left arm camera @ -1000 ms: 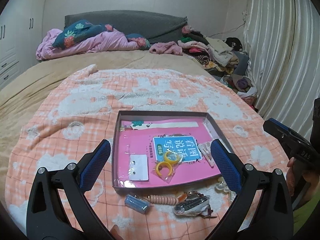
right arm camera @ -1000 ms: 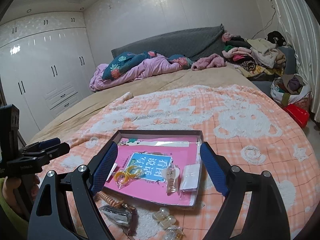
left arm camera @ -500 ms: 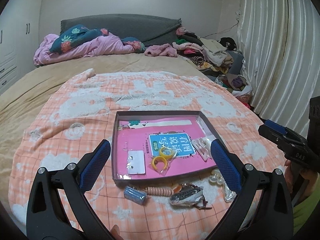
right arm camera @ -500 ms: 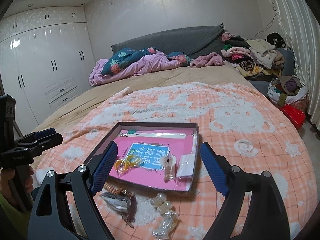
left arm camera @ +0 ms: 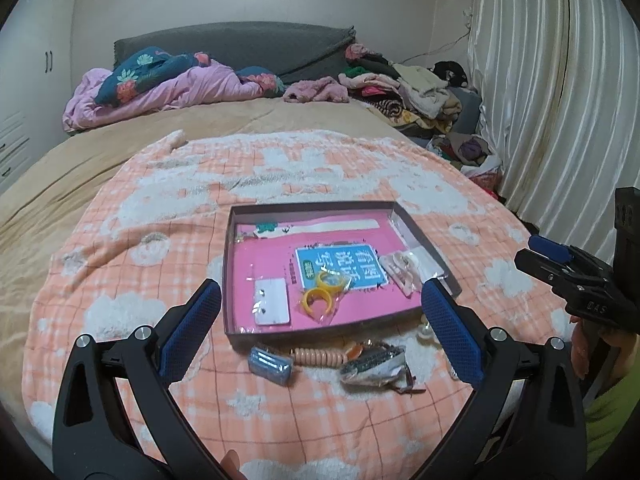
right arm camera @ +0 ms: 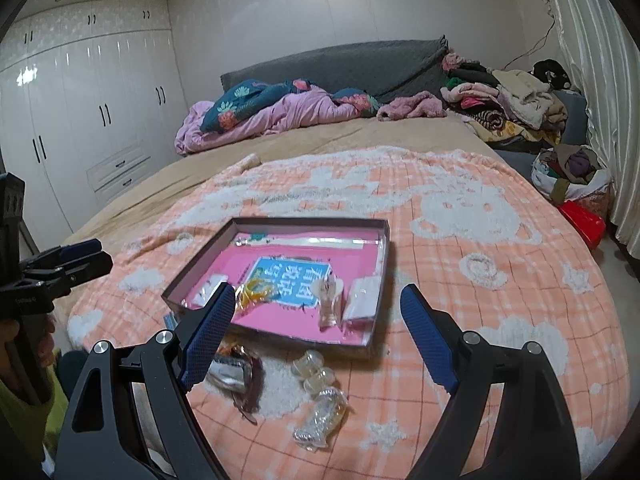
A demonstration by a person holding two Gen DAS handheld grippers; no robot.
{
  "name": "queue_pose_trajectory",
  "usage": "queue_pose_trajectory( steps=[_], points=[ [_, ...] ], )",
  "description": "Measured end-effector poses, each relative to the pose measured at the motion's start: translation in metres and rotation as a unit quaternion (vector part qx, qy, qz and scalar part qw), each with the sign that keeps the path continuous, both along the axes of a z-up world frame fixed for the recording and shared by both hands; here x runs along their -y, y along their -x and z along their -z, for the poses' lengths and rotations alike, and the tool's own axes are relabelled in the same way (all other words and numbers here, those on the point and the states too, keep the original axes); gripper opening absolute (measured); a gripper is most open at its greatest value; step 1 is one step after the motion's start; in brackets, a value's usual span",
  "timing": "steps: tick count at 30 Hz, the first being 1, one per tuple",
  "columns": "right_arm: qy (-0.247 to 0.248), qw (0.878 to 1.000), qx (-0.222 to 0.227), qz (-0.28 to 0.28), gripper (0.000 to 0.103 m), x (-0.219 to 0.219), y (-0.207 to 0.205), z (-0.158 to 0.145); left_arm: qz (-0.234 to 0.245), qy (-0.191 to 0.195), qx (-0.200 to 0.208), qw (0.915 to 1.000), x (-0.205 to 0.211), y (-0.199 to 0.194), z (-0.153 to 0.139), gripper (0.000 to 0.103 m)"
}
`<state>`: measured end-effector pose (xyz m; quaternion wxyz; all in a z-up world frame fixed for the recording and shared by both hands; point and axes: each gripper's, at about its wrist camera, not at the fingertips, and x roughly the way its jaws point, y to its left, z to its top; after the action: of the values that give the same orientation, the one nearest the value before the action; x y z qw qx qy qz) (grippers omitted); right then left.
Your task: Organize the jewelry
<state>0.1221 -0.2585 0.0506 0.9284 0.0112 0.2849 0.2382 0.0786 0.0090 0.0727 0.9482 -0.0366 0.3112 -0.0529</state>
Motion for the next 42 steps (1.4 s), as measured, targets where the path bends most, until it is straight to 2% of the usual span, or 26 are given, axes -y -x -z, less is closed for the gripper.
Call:
queue_pose_trajectory(
  steps=[20,30,42],
  points=[
    [0.044,0.998,-0.050,-0.005,0.084,0.004,0.006,0.045,0.036,-0.001,-0.064,0.9973,0.024,0.002,0.049,0.094],
    [0.062,0.995,-0.073,-0.007,0.084,0.001,-0.001,0.064,0.045,0.015,-0.119,0.9918,0.036,-0.007,0.091,0.094],
    [0.083,0.991,-0.099,-0.017,0.084,-0.005,-0.011,0.088,0.047,0.022,-0.151,0.9872,0.045,-0.019,0.123,0.094]
  ],
)
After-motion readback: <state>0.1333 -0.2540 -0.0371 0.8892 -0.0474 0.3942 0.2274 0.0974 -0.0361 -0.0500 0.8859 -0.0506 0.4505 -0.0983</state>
